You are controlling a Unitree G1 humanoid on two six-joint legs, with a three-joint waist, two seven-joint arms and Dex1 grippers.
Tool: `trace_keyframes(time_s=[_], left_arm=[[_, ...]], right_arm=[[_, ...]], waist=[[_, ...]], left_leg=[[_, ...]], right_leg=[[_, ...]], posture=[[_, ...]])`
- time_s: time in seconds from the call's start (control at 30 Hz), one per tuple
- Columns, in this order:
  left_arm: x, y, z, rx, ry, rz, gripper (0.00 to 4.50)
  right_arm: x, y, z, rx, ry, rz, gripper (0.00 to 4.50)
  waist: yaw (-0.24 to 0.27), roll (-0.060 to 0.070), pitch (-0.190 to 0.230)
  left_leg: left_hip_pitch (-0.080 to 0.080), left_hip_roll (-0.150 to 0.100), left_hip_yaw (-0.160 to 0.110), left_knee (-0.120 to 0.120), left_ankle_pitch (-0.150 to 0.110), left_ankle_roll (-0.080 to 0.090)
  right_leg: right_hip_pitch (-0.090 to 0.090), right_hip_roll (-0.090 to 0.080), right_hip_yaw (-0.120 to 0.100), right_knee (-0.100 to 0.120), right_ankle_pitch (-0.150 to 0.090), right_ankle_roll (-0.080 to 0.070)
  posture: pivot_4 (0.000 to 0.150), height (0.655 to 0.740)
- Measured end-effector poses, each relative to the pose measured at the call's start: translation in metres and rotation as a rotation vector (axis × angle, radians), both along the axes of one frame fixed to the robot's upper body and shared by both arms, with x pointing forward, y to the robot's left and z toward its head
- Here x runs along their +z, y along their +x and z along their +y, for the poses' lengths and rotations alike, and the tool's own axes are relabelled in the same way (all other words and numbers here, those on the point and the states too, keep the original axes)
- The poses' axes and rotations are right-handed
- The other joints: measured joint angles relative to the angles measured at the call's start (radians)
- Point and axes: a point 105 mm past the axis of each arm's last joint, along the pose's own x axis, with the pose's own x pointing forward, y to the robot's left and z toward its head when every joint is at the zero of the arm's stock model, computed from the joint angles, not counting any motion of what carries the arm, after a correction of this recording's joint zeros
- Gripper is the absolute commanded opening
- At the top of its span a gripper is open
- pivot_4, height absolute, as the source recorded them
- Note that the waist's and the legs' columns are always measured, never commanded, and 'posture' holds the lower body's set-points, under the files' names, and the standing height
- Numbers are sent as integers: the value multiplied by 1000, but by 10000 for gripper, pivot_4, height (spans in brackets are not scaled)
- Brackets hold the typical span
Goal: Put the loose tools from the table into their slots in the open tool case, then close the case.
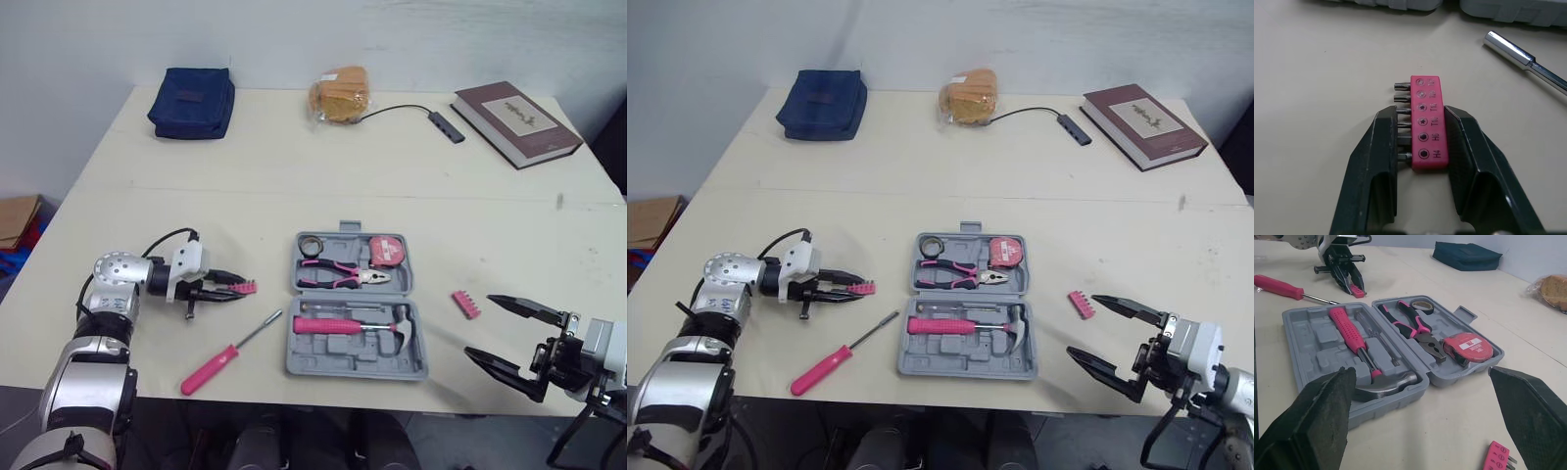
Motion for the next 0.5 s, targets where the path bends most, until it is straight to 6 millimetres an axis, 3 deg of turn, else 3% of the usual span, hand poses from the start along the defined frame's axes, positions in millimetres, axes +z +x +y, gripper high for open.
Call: trace_keyframes(time_s=[0.23, 0.4, 0.5], left_arm=[[55, -27, -20, -120, 28, -119, 6878], [64, -61, -47, -186, 129, -80, 6878], [68, -66, -58, -156, 145, -62, 6878]], right_arm=[[1, 2, 2, 17, -8, -8, 45000], [-5, 0, 1, 42, -18, 15, 45000], [-6, 0, 4, 67, -22, 19, 45000]], waist=[[2, -4, 2], [3, -4, 3], [5, -4, 3]], left_leg=[[0, 0, -1, 0, 0, 0], [0, 0, -1, 0, 0, 0], [1, 0, -1, 0, 1, 0]], right_leg=[[1, 0, 0, 2, 0, 0], [1, 1, 1, -1, 0, 0], [1, 1, 2, 0, 0, 0]], posture=[[1500, 7400], [1500, 7400], [1500, 7400]])
